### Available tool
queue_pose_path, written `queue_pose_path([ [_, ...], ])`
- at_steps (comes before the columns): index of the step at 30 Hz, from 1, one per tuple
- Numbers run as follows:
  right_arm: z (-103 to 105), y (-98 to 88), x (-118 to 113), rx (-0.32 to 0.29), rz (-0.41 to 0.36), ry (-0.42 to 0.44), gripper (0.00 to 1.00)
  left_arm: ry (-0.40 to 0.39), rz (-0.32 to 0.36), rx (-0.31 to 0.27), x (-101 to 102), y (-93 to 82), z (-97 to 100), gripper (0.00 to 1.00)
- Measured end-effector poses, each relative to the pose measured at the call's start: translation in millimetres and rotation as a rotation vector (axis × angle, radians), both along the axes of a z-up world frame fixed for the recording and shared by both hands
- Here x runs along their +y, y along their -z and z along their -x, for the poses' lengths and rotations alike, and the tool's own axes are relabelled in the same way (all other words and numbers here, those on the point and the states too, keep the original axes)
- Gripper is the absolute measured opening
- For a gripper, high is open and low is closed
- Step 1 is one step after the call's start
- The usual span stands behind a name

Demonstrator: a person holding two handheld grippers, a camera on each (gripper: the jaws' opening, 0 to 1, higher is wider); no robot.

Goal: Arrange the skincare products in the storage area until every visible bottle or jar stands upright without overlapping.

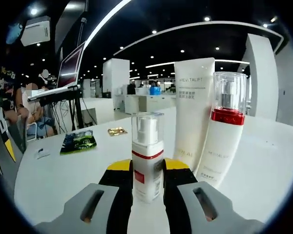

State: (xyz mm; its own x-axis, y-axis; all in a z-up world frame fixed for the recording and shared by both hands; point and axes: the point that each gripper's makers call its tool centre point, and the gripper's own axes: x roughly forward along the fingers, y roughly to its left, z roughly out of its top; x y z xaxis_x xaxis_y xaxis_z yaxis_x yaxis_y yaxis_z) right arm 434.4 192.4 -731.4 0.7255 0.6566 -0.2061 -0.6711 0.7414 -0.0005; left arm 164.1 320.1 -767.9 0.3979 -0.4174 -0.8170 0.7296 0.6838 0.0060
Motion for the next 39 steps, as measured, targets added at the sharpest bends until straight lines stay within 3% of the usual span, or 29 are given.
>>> queue_pose_path([
  [8, 4, 1.2, 1, -0.015, 0.050, -0.001, 0.21, 0.003, -0.004, 0.000, 0, 0.9, 0.4, 0.37],
  [9, 2, 1.7, -1, -0.024, 0.084, 0.017, 0.21, 0.005, -0.007, 0.001, 1, 1.3, 0.6, 0.37],
  [16, -16, 4.4, -17, 0.007, 0.086, 0.162, 0.21, 0.008, -0.011, -0.001, 1, 1.8, 0.7, 0.35],
  [21, -22, 4.7, -18, 0.024, 0.083, 0.202, 0.21, 0.009, -0.011, -0.002, 1, 1.3, 0.4, 0.34],
  [29, -26, 4.0, -19, 0.025, 0.090, 0.207, 0.21, 0.011, -0.014, 0.001, 2, 0.9, 1.0, 0.31],
  [33, -26, 10.0, -21, 0.067, 0.094, 0.211, 0.22, 0.010, -0.002, -0.004, 1, -1.0, 0.6, 0.31],
  [39, -21, 6.6, -24, 0.079, 0.065, 0.214, 0.28, 0.009, -0.003, -0.008, 1, -1.3, -0.1, 0.31],
])
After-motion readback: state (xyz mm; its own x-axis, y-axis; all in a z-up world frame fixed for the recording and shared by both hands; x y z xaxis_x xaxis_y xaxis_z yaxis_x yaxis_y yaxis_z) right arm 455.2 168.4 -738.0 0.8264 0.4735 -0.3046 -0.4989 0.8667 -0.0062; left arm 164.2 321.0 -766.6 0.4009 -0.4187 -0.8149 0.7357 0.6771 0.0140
